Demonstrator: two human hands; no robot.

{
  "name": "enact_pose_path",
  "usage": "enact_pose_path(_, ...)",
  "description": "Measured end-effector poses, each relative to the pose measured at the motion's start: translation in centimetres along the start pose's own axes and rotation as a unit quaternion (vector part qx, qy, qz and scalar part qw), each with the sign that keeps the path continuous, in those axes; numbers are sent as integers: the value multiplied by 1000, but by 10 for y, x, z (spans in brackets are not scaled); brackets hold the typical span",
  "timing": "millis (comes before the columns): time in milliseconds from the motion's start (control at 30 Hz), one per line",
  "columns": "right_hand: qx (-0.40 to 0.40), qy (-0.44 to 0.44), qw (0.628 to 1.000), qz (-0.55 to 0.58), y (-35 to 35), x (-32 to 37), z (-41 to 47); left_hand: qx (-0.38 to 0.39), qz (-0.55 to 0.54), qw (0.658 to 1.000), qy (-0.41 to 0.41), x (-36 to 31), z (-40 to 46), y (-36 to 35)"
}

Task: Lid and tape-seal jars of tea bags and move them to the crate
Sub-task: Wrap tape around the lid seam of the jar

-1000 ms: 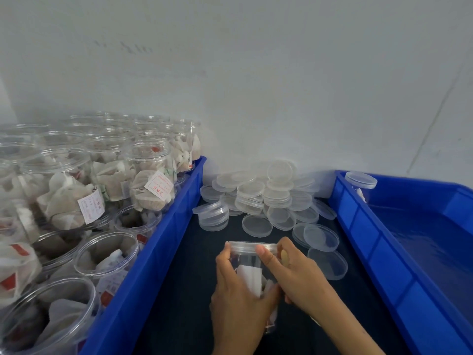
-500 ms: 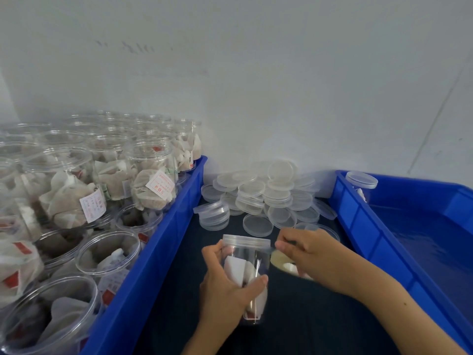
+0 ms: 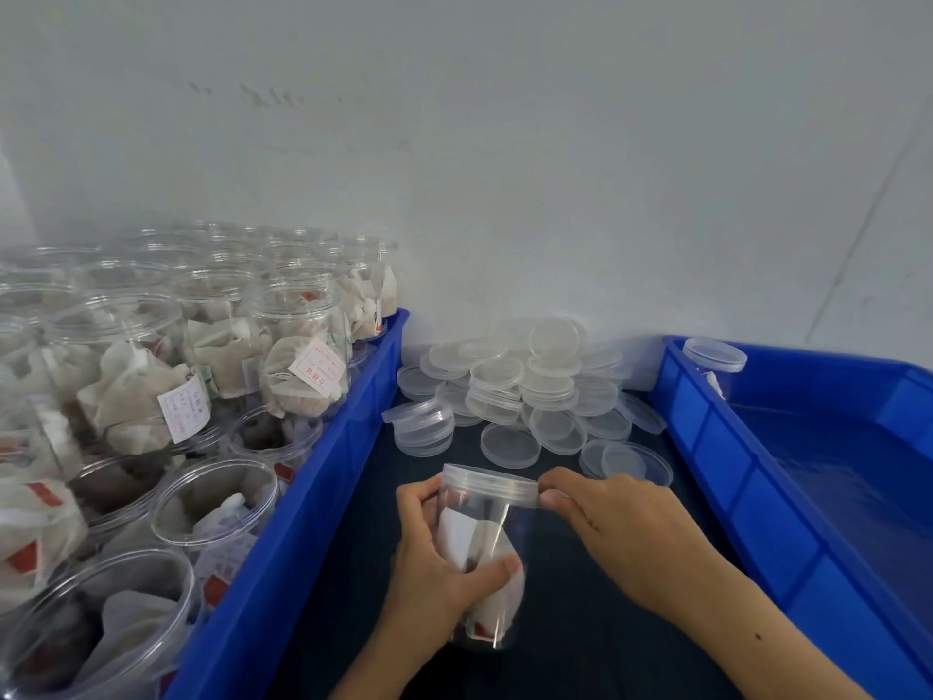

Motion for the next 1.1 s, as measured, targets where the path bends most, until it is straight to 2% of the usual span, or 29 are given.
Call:
enact_pose_path(167, -7, -36, 996, -86, -6, -5, 4, 7, -18, 1000, 6, 3, 0, 2)
enact_pose_path(267, -1, -34, 996, -79, -13, -5, 6, 10, -23, 1000, 2, 4, 0, 2)
enact_pose_path(433, -14, 12, 1000, 0, -13, 3, 11, 29, -52, 998, 9, 8, 1, 4)
enact_pose_path(667, 11, 49, 997, 64, -14, 11, 20, 58, -98, 993, 36, 17, 6, 4)
enact_pose_path(867, 63, -11, 966, 252, -26, 16, 10, 93, -85, 992, 26, 14, 6, 1)
enact_pose_path(1100, 38, -79, 955, 284, -22, 14, 2, 95, -24, 995, 22, 1, -8, -3)
Point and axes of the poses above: each hand's wrist, its own z-axis towards the middle knuckle, its own y-axis out of the back of the hand, x = y × z, the point moved 8 cm from there along z, towards the middle knuckle, and after that the axes turned 1 degree about -y, right-handed, at the moved point
